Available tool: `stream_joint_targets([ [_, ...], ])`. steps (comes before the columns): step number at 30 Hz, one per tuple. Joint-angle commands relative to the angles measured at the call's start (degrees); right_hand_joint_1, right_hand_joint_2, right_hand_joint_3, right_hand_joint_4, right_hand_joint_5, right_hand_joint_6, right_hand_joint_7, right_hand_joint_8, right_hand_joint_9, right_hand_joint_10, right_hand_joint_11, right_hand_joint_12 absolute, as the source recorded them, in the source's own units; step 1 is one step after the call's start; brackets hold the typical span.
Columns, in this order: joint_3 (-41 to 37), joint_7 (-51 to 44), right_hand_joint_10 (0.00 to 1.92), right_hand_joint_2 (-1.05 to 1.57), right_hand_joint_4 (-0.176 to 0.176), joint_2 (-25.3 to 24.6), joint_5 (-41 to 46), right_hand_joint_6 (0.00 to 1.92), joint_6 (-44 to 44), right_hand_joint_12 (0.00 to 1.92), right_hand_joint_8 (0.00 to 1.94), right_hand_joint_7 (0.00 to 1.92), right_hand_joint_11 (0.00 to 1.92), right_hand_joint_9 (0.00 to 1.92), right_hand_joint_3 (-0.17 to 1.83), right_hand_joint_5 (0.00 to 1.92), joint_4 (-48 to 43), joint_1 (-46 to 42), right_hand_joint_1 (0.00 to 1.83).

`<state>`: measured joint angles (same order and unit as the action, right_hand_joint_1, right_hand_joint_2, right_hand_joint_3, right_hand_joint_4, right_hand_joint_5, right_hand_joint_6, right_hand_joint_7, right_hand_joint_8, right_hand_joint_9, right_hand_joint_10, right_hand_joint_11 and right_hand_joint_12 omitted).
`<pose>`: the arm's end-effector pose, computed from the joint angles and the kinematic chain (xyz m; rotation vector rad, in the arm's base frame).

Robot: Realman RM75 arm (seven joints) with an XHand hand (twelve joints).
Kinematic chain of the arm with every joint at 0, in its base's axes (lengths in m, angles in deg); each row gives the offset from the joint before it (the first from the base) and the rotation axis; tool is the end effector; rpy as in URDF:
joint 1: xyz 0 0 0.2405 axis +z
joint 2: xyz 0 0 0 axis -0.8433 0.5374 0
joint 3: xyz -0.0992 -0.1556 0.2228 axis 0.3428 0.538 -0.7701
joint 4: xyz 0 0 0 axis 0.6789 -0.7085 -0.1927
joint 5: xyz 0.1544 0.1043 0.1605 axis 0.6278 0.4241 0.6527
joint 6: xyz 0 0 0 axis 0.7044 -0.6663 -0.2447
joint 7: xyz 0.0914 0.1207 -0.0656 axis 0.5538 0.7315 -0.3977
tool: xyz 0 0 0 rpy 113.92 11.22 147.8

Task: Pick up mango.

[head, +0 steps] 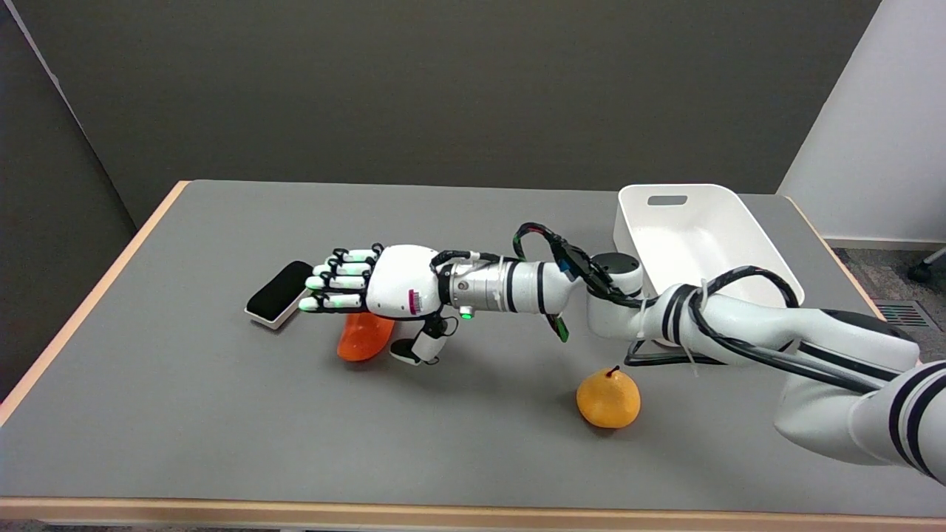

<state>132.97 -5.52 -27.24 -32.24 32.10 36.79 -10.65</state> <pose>-0.2883 -0.4993 0.1301 2.5574 0.2971 -0.3418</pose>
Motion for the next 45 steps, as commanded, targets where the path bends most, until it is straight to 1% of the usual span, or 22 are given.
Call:
stream_joint_targets([
  [1,0.2,0.1,0.09,0.64,0.064,-3.4,-1.9,0.00,1.7,0.44,0.00,0.00,0.00,0.00,0.92,0.00,8.3,1.2,0.86],
  [13,0.3,0.1,0.17,0.66,0.058,-4.6,-1.9,0.00,2.4,0.49,0.00,0.00,0.00,0.00,0.96,0.00,9.0,0.5,0.86],
  [16,0.3,0.1,0.34,0.67,0.061,-5.1,-1.9,0.07,2.8,0.63,0.09,0.00,0.00,0.00,1.01,0.00,9.0,0.4,0.88],
  [17,0.3,0.1,0.40,0.67,0.062,-5.3,-1.9,0.12,3.1,0.66,0.13,0.00,0.00,0.01,1.02,0.00,9.0,0.4,0.89],
  [19,0.3,0.1,0.48,0.70,0.070,-5.4,-1.9,0.22,3.4,0.76,0.22,0.06,0.00,0.05,1.04,0.04,9.1,0.3,0.88],
  [21,0.3,0.1,0.51,0.74,0.076,-5.5,-1.9,0.30,3.6,0.88,0.26,0.13,0.01,0.12,0.99,0.07,9.1,0.3,0.91],
  [22,0.3,0.1,0.55,0.77,0.083,-5.6,-1.9,0.41,3.7,0.94,0.33,0.20,0.06,0.18,0.97,0.11,9.1,0.2,0.92],
  [23,0.3,0.2,0.64,0.81,0.095,-5.6,-1.9,0.61,3.8,0.99,0.46,0.31,0.17,0.27,0.98,0.16,9.1,0.2,0.93],
  [24,0.2,0.4,0.69,0.83,0.100,-5.6,-1.9,0.75,3.9,1.04,0.55,0.37,0.24,0.33,0.97,0.19,9.1,0.2,0.93],
  [26,0.1,0.6,0.75,0.85,0.102,-5.6,-1.9,0.90,4.4,1.12,0.64,0.42,0.33,0.40,0.94,0.19,8.8,0.1,0.96],
  [28,0.0,0.6,0.89,0.88,0.112,-5.6,-1.9,1.15,4.8,1.26,0.80,0.47,0.46,0.49,0.86,0.22,8.7,0.0,1.01],
  [30,-0.2,0.6,0.94,0.88,0.120,-5.5,-1.9,1.21,5.0,1.31,0.87,0.49,0.51,0.53,0.87,0.25,8.7,0.0,1.02],
  [32,-0.7,0.6,1.04,1.24,-0.106,-5.5,-1.8,1.80,5.0,1.42,1.35,0.67,0.60,0.60,0.25,0.40,8.8,-0.1,1.10],
  [33,-1.3,0.6,1.06,1.28,-0.130,-5.4,-1.8,1.86,5.0,1.44,1.40,0.69,0.62,0.61,0.17,0.42,8.8,-0.2,1.11],
  [35,-2.8,0.6,1.08,1.26,-0.127,-5.2,-1.9,1.83,5.2,1.47,1.39,0.72,0.65,0.64,0.18,0.44,8.7,-0.4,1.12],
  [37,-6.3,0.2,1.14,1.20,-0.134,-4.7,-1.9,1.72,5.6,1.50,1.35,0.80,0.71,0.71,0.22,0.48,8.0,-0.7,1.15],
  [38,-8.0,0.1,1.12,1.21,-0.142,-4.3,-2.1,1.68,5.8,1.44,1.34,0.82,0.74,0.75,0.18,0.48,7.5,-0.8,1.16],
  [39,-10.9,0.1,1.13,1.20,-0.146,-3.6,-2.6,1.66,6.1,1.44,1.34,0.83,0.74,0.77,0.19,0.49,6.3,-1.1,1.17],
  [41,-15.9,0.1,1.25,1.13,-0.148,-2.0,-3.9,1.62,7.0,1.57,1.35,0.85,0.71,0.76,0.31,0.52,3.0,-1.9,1.18],
  [43,-20.9,-0.3,1.25,1.13,-0.153,0.0,-5.7,1.61,8.7,1.58,1.34,0.86,0.72,0.76,0.31,0.53,-0.8,-2.9,1.18],
  [45,-26.2,-1.6,1.26,1.12,-0.154,2.2,-7.5,1.59,10.9,1.59,1.34,0.87,0.72,0.77,0.32,0.53,-7.0,-4.4,1.19],
])
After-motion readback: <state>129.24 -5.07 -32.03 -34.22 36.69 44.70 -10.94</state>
